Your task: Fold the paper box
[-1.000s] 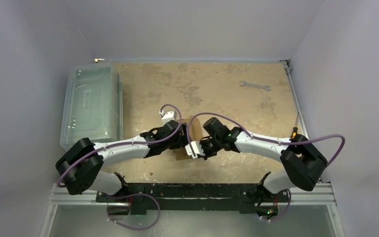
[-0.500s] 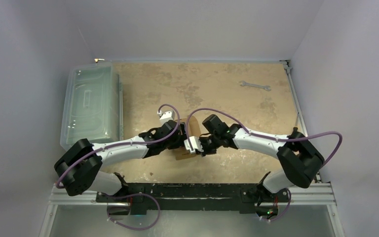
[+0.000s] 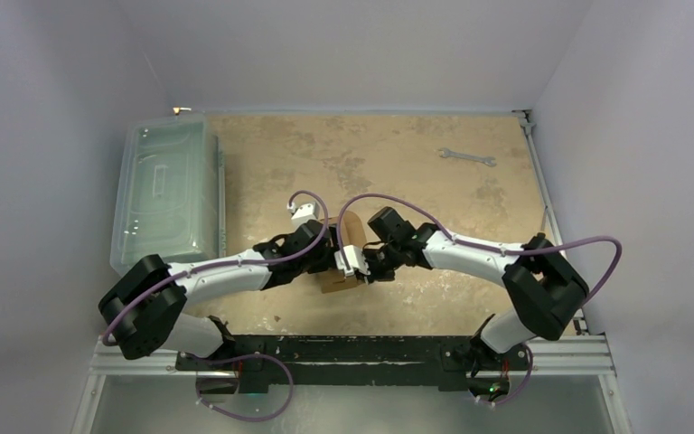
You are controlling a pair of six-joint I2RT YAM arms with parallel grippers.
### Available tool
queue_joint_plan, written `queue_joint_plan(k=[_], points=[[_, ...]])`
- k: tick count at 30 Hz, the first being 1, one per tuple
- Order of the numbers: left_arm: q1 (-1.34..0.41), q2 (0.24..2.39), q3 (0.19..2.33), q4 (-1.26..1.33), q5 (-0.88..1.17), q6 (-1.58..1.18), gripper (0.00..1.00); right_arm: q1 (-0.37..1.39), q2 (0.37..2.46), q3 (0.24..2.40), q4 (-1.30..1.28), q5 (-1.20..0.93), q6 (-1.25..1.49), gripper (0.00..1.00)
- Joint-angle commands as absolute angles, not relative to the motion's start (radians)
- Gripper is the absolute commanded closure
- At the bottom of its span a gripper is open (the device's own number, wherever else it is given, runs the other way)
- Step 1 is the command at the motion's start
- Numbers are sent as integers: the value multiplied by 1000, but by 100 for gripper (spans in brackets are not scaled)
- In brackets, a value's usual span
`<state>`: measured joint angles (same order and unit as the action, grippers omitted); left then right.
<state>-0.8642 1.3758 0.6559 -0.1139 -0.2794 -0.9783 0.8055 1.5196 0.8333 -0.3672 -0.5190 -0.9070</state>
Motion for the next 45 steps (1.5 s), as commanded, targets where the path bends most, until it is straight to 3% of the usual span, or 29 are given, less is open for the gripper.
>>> queue_joint_plan(k=[1, 45], points=[[-856, 1349, 628, -119, -275, -990, 13, 798, 1539, 878, -390, -542, -879, 100], [-830, 1336, 564, -35, -229, -1082, 14, 767, 1548, 931, -412, -647, -783, 100]])
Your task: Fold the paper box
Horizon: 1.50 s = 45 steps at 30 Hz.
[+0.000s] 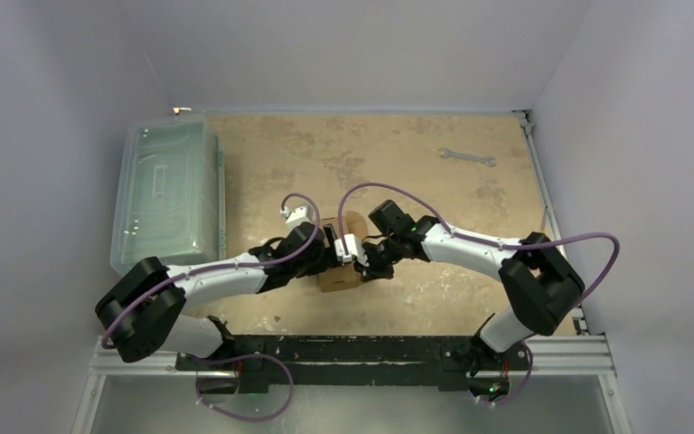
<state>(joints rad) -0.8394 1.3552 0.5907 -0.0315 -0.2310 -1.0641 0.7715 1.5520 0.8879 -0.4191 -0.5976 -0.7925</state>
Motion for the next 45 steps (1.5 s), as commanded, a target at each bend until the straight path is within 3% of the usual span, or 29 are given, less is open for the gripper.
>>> queue_joint_plan(k=[1, 22, 30, 37, 45], points=[[-830, 1336, 562, -30, -229, -1085, 14, 767, 1548, 932, -409, -654, -775, 100], [-830, 1356, 548, 21, -215, -1105, 16, 768, 1543, 956, -408, -735, -739, 99], [-828, 1338, 552, 2, -239, -1072, 15, 700, 1506, 1003, -555, -775, -854, 68], [-828, 1309, 609, -59, -238, -914, 11, 600, 1464, 1051, -653, -848, -928, 60], [-829, 1247, 722, -96, -187, -666, 7, 412, 1454, 1026, -410, -880, -592, 31]])
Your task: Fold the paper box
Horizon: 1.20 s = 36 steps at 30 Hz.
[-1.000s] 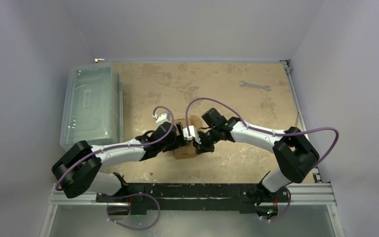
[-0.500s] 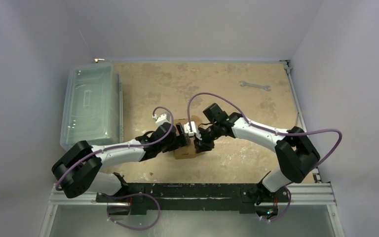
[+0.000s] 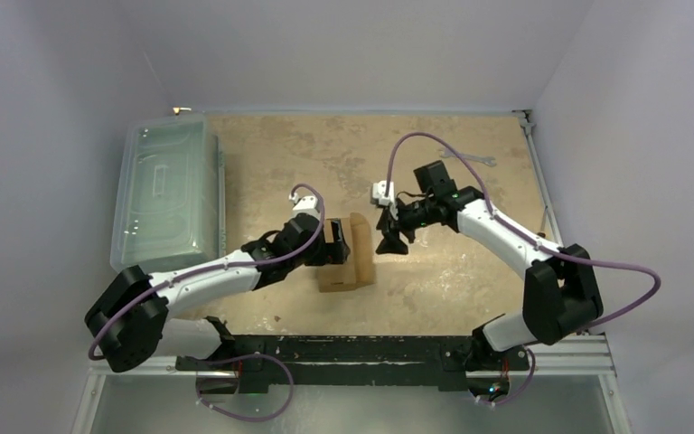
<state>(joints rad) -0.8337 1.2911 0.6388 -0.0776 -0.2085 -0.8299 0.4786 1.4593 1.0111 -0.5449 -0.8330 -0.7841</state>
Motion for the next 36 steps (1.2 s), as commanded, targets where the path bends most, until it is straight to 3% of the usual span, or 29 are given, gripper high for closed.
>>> queue_joint_plan(k=[1, 6, 12, 20, 36], points=[[-828, 1242, 728, -104, -184, -646, 7, 385, 1468, 1026, -373, -880, -543, 29], [-827, 1199, 688, -89, -189, -646, 7, 323, 1557, 1034, -254, -909, -329, 24], [-823, 1111, 589, -49, -196, -694, 10, 322, 1648, 1056, -71, -903, -302, 21], [-790, 1076, 545, -32, -177, -684, 16, 322, 1915, 1263, -118, -894, -135, 24], [-577, 1236, 500, 213, 116, -718, 16, 314, 2102, 1349, -120, -996, -25, 29]])
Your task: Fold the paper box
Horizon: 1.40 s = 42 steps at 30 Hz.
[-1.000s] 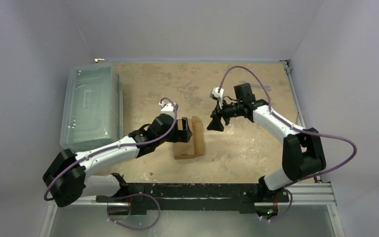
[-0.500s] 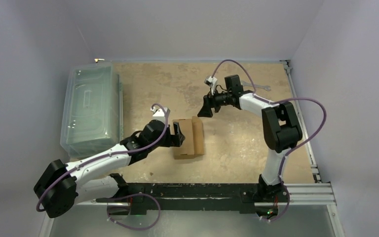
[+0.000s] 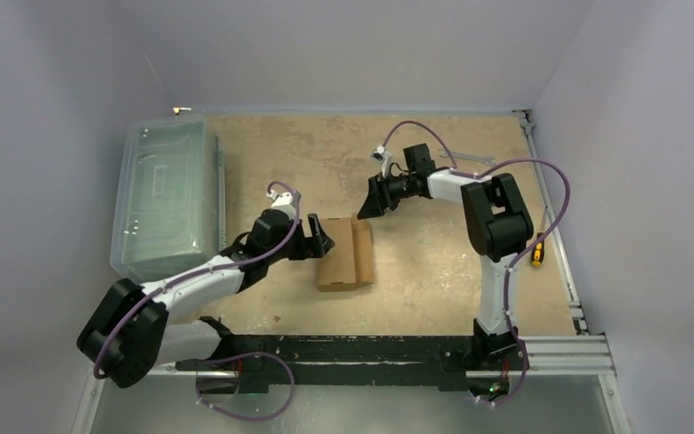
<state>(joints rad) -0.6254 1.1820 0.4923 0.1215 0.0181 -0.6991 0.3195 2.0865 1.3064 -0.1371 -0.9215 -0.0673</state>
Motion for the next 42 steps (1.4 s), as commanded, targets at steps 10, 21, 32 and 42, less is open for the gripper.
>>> queue_joint_plan(k=[10, 21, 32, 42], points=[[-537, 1386, 575, 225, 179, -691, 23, 314, 2139, 1370, -136, -1032, -36, 44], [-518, 1451, 618, 173, 166, -653, 28, 314, 2136, 1389, -133, -1034, -54, 62], [-501, 1478, 638, 148, 173, -635, 36, 314, 2112, 1354, -97, -1054, -56, 86], [-483, 1495, 653, 117, 172, -623, 46, 314, 2027, 1222, 36, -1047, -11, 90]])
